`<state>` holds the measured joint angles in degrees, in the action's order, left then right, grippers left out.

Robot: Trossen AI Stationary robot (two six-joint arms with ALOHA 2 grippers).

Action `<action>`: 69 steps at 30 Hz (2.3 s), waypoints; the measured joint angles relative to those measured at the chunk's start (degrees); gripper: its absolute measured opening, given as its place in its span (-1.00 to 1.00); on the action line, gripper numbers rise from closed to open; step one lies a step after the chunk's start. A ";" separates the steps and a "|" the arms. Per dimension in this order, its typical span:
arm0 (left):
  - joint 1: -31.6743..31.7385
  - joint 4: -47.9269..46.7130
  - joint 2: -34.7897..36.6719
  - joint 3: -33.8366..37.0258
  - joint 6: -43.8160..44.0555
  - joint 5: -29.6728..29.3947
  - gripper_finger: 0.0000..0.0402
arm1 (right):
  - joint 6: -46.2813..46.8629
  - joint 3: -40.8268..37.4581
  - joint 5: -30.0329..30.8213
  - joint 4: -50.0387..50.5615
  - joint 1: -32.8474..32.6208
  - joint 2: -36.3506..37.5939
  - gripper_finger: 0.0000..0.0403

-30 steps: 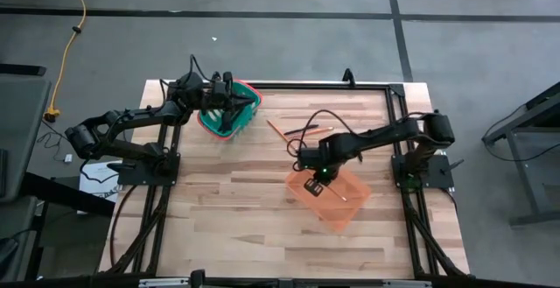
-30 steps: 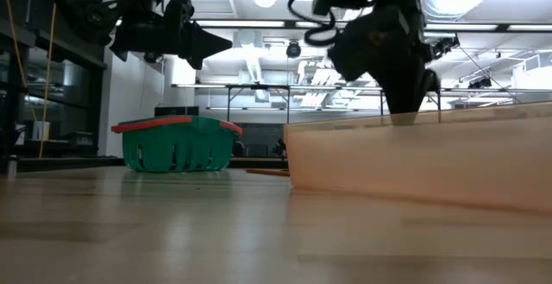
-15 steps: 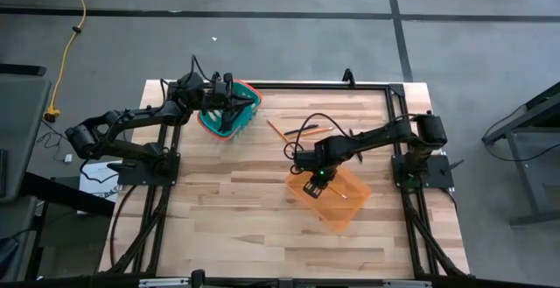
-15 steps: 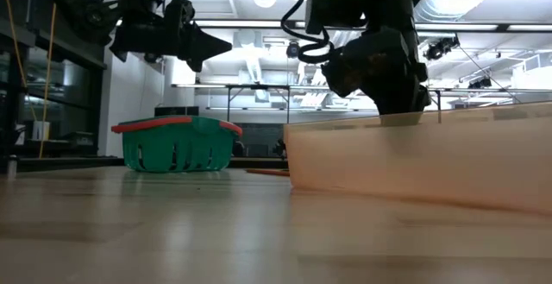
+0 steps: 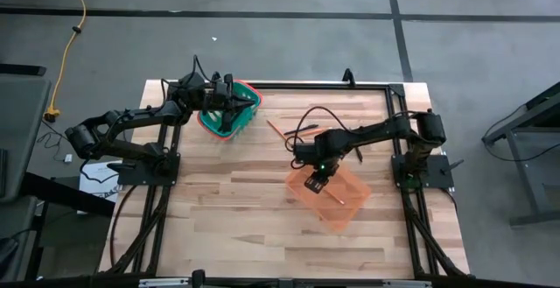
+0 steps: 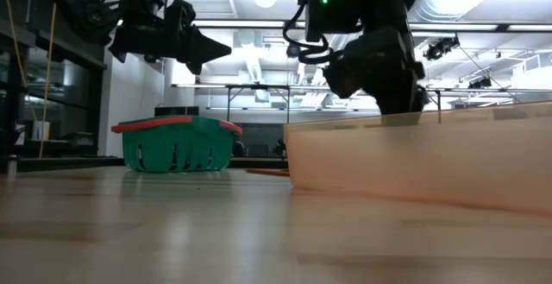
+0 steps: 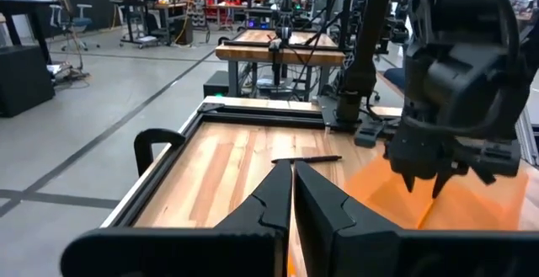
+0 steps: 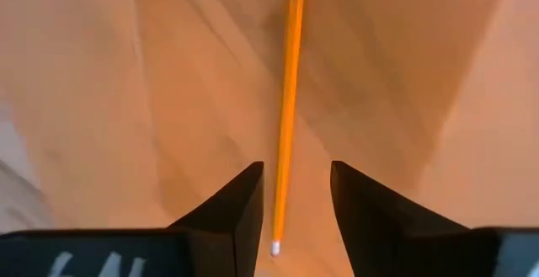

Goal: Sort pens & pencils
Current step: Put the orange pencil into the orange bin

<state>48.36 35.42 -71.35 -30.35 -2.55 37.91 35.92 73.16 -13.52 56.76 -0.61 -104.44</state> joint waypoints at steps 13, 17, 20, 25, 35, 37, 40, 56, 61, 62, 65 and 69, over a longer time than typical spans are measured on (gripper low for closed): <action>0.00 0.00 0.00 0.00 -0.04 0.00 -0.97 | -15.31 17.32 10.45 6.21 8.83 -0.37 -0.45; -0.01 0.01 0.00 0.00 -0.08 0.00 -0.97 | -19.10 20.26 11.62 4.90 12.28 -3.42 -0.49; 0.00 0.00 0.00 0.00 -0.15 0.02 -0.97 | -24.45 22.43 11.89 5.39 14.51 -7.42 -0.50; -0.02 -0.93 0.00 0.00 -0.54 0.64 -0.97 | -35.00 25.51 10.75 6.97 19.43 -14.60 -0.50; 0.00 -1.33 0.00 0.00 -1.87 0.63 -0.97 | -58.35 26.36 10.73 8.60 23.25 -20.29 -0.48; 0.00 -1.33 0.00 0.00 -2.77 0.61 -0.97 | -60.33 25.63 10.92 8.87 23.26 -20.35 -0.45; 0.00 -1.33 0.00 0.00 -3.71 0.61 -0.97 | -61.99 25.40 12.79 8.93 22.95 -20.35 -0.41; 0.00 -1.48 0.00 0.00 -6.14 0.55 -0.97 | -64.33 25.38 11.50 4.83 22.29 -20.52 -0.40; 0.00 -2.92 0.00 0.00 -6.69 0.46 -0.97 | -62.86 25.34 11.56 6.21 22.26 -20.52 -0.40; 0.00 -3.13 0.00 0.00 -6.67 0.46 -0.97 | -62.68 25.34 11.59 6.33 22.26 -20.52 -0.40; 0.00 -3.98 0.00 0.00 -6.70 0.46 -0.97 | -61.71 25.34 11.63 6.66 22.34 -20.55 -0.40; 0.00 -5.01 0.00 0.00 -6.96 0.46 -0.97 | -61.89 22.51 11.81 5.40 22.78 -20.50 -0.40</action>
<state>48.36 30.40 -71.35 -30.35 -9.51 38.37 -25.97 95.67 -1.71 62.16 22.17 -124.95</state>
